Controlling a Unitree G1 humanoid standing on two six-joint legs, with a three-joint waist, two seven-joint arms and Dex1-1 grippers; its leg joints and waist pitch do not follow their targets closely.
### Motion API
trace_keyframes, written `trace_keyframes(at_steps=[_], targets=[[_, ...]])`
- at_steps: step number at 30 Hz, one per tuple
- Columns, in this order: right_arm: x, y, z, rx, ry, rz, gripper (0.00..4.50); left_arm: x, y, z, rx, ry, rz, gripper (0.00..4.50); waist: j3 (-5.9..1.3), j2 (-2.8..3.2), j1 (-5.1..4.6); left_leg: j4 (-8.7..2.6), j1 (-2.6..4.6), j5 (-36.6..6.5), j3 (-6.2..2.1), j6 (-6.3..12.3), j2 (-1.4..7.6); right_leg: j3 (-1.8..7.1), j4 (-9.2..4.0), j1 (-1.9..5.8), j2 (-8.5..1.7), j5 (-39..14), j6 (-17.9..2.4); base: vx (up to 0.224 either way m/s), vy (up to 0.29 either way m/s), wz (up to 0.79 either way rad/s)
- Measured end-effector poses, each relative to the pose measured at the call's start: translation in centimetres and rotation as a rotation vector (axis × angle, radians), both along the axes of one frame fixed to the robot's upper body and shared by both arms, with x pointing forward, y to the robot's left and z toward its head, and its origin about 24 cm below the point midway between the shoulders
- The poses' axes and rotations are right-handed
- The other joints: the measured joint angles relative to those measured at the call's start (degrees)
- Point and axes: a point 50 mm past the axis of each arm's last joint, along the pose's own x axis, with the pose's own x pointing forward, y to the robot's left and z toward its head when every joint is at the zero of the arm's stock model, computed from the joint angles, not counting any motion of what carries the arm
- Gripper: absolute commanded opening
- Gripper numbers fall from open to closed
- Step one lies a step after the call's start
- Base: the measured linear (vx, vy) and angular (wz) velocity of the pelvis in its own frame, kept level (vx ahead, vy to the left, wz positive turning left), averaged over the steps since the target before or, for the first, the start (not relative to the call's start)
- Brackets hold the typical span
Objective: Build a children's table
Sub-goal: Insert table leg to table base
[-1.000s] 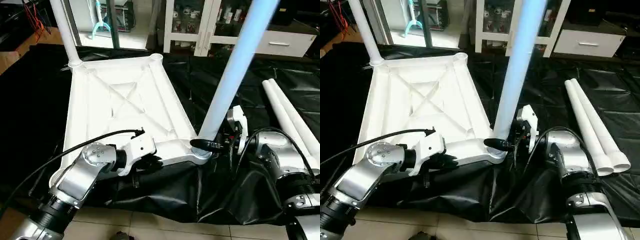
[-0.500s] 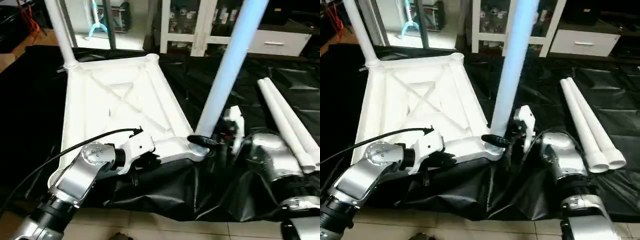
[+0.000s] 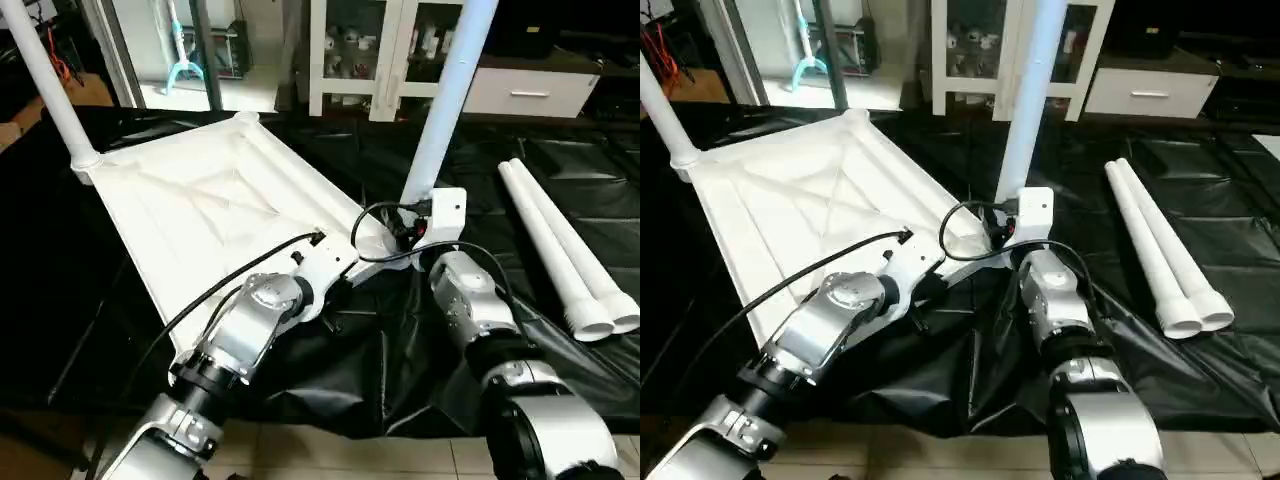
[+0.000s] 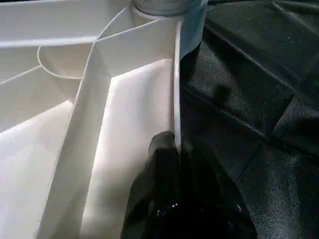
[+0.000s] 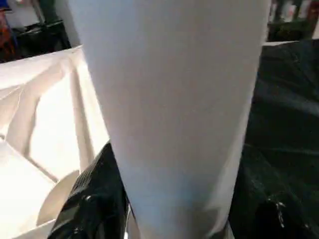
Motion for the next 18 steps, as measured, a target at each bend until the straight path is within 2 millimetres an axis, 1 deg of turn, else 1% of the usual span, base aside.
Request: trace_keyframes(at_steps=[1, 2, 3, 5, 6, 8, 9, 11, 12, 16, 18], targets=[[0.0, -0.1, 0.0, 0.001, -0.004, 0.023, 2.02, 0.0, 0.2, 0.0, 0.002, -0.002, -0.007, 0.0, 0.0, -0.04, -0.07, 0.0, -0.01, 0.02, 0.01, 0.02, 0.0, -0.01, 0.0, -0.01, 0.01, 0.01, 0.02, 0.0, 0.0, 0.0], [-0.1, -0.2, 0.1, 0.002, -0.008, 0.049, 2.37, 0.0, 0.4, 0.0, 0.003, -0.006, -0.014, 0.0, 0.0, -0.04, -0.12, -0.01, -0.01, 0.08, 0.01, 0.12, 0.0, -0.01, 0.0, -0.02, 0.02, 0.01, 0.02, 0.0, 0.0, 0.0], [-0.1, -0.3, 0.1, 0.003, -0.013, 0.079, 2.58, -0.1, 0.7, 0.0, 0.004, -0.012, -0.025, 0.0, 0.0, -0.03, -0.15, -0.03, -0.01, 0.1, 0.01, 0.14, 0.01, -0.03, 0.0, -0.04, 0.04, 0.01, 0.02, 0.0, 0.0, 0.0], [-0.3, -0.4, 0.1, 0.025, -0.029, 0.137, 2.58, -0.3, 1.4, 0.0, 0.011, -0.03, -0.05, 0.0, -0.02, 0.04, -0.2, -0.12, -0.02, 0.13, 0.01, 0.2, 0.0, -0.02, -0.01, -0.08, 0.05, 0.0, 0.02, 0.0, 0.0, 0.0], [-0.6, -0.7, 0.1, 0.038, -0.043, 0.194, 2.75, -0.4, 2.1, 0.0, 0.016, -0.045, -0.07, 0.0, 0.0, 0.12, -0.2, -0.15, -0.02, 0.14, 0.01, 0.2, 0.01, -0.03, -0.01, -0.1, 0.05, -0.01, 0.01, 0.0, 0.0, 0.0], [-1.0, -1.2, 0.0, 0.038, -0.053, 0.279, 2.93, -0.9, 3.0, 0.0, 0.009, -0.054, -0.117, 0.0, 0.04, 0.19, -0.21, -0.19, -0.07, 0.14, 0.01, 0.22, 0.02, -0.04, -0.04, -0.15, 0.06, -0.02, 0.0, 0.0, 0.0, 0.0], [-1.2, -1.4, 0.0, 0.036, -0.053, 0.33, 3.07, -1.2, 3.5, 0.1, 0.006, -0.053, -0.147, 0.0, 0.11, 0.34, -0.12, -0.16, -0.16, 0.14, 0.01, 0.23, 0.01, -0.03, -0.05, -0.21, 0.04, -0.02, 0.0, 0.0, 0.0, 0.0], [-1.5, -1.8, 0.3, 0.023, -0.063, 0.429, 3.14, -1.9, 4.3, 0.1, -0.005, -0.045, -0.194, 0.0, 0.13, 0.57, -0.06, -0.15, -0.21, 0.1, 0.03, 0.3, 0.01, 0.01, -0.07, -0.26, -0.06, -0.02, -0.01, 0.0, 0.0, 0.0], [-1.9, -2.4, 0.7, -0.006, -0.074, 0.526, 3.29, -2.5, 4.7, 0.2, -0.017, -0.029, -0.237, 0.0, 0.13, 0.6, 0.28, -0.14, -0.27, 0.06, 0.03, 0.35, 0.02, -0.01, -0.11, -0.26, -0.07, -0.04, -0.04, 0.0, 0.0, 0.0], [-3.6, -3.7, 1.3, -0.071, -0.052, 0.802, 3.29, -4.1, 5.7, 0.4, -0.047, 0.032, -0.33, 0.0, 0.16, 0.64, 1.47, -0.04, -0.38, 0.01, 0.09, 0.43, 0.03, -0.05, -0.09, -0.32, -0.08, -0.09, -0.12, 0.0, 0.0, 0.0], [-4.2, -4.3, 1.5, -0.093, -0.042, 0.89, 3.29, -4.7, 5.9, 0.4, -0.061, 0.058, -0.353, 0.0, 0.17, 0.66, 1.76, 0.01, -0.37, 0.01, 0.11, 0.43, 0.03, -0.03, -0.04, -0.32, -0.1, -0.09, -0.12, 0.0, 0.0, 0.0]])
